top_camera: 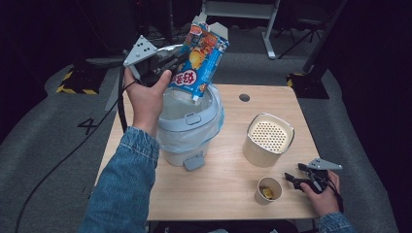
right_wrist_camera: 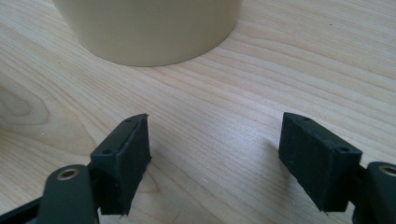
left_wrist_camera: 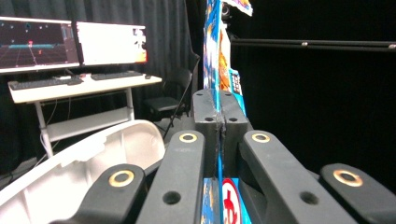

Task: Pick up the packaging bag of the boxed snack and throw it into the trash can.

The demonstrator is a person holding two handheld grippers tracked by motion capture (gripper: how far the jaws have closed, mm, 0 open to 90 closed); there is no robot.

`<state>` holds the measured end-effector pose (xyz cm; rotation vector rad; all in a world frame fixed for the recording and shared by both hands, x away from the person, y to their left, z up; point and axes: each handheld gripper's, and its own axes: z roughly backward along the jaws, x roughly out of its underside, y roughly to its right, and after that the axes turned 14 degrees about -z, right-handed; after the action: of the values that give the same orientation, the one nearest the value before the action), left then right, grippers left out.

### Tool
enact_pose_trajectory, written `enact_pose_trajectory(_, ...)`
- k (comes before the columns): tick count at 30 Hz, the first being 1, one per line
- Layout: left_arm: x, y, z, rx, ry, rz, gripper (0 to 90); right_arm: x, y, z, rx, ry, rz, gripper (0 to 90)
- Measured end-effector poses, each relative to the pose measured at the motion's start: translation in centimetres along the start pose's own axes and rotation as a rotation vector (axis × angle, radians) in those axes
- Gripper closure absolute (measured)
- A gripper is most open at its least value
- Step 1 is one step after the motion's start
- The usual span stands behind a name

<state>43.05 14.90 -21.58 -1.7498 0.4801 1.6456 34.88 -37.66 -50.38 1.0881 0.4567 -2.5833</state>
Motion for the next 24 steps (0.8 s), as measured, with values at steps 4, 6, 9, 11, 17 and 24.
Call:
enact_pose_trajectory(4,0.6,0.1,-0.4,-0.002,-0.027,-0.008,88.9,0.0,0.0,0.0,0.000,0.000,0.000,25.2)
enact_pose_trajectory(6,0.9,0.1,-0.5,-0.002,-0.034,-0.004,88.8,0.0,0.0,0.0,0.000,0.000,0.000,25.1)
enact_pose_trajectory(9,1.4,0.1,-0.8,-0.001,-0.057,0.002,88.8,0.0,0.0,0.0,0.000,0.000,0.000,25.1)
enact_pose_trajectory(11,1.8,0.2,-1.0,0.002,-0.070,0.001,88.7,0.0,0.0,0.0,0.000,0.000,0.000,25.1)
enact_pose_trajectory(17,2.5,0.6,-1.6,0.015,-0.097,0.005,88.6,0.0,0.0,0.0,0.000,0.000,0.000,25.1)
enact_pose_trajectory(24,3.1,0.7,-1.6,0.022,-0.109,0.008,87.6,0.0,0.0,0.0,0.000,0.000,0.000,25.1)
